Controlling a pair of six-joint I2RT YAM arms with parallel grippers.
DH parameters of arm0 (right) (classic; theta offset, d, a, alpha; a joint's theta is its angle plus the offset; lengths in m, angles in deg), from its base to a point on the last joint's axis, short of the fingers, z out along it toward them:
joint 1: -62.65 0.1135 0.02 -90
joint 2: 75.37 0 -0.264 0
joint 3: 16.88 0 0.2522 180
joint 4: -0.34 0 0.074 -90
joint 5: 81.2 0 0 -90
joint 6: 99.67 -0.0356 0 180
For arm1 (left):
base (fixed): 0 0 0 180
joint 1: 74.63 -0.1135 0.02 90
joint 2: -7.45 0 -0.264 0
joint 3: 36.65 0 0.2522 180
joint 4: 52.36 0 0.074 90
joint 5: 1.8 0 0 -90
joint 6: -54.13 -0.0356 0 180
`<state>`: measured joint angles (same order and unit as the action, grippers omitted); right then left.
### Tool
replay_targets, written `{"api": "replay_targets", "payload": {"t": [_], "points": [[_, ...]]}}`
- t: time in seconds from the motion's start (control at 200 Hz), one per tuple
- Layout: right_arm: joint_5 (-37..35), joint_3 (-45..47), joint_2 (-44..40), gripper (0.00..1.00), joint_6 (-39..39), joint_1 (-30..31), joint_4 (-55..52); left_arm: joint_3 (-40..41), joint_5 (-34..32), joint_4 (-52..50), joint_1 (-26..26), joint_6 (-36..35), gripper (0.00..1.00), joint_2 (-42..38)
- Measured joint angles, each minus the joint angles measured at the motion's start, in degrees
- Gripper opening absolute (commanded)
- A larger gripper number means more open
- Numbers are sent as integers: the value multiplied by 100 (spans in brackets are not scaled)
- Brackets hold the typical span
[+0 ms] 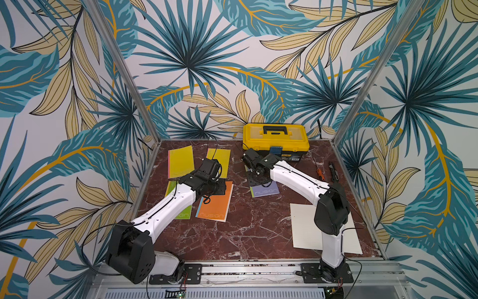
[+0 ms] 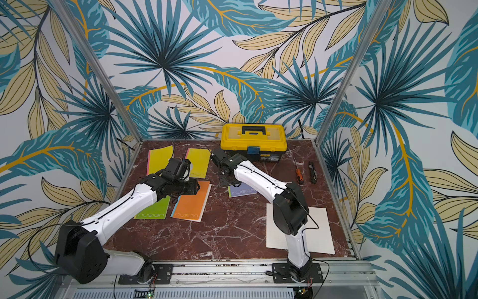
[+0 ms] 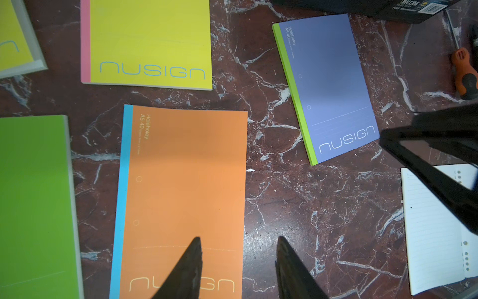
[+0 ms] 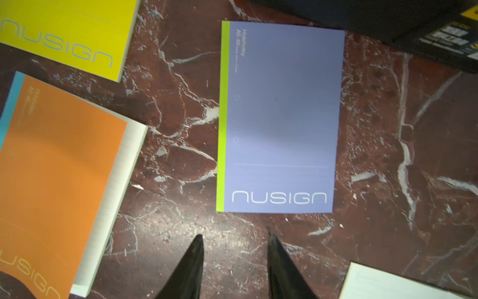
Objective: Close the notebook
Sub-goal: Place the notebook at the center of the board, then move the notebook to the center of the board.
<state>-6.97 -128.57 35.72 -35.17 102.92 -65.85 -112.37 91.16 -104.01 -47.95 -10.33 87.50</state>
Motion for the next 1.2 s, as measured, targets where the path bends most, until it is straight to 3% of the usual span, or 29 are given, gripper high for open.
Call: {"api": "replay_targets", "payload": {"t": [0.29, 0.506, 0.861, 1.202], "points": [[-146, 2245, -1462, 41, -304, -417, 109, -120, 120, 334, 542, 125, 48, 566], [-177, 3541, -2168, 28, -667, -721, 13, -122, 365, 800, 822, 260, 48, 981], [-280, 4419, -2533, 9, -1158, -964, -262, -262, 643, 1335, 1357, 435, 48, 1744], [-98, 4662, -2361, 6, -1309, -964, -256, -282, 713, 1497, 1471, 492, 47, 1832]]}}
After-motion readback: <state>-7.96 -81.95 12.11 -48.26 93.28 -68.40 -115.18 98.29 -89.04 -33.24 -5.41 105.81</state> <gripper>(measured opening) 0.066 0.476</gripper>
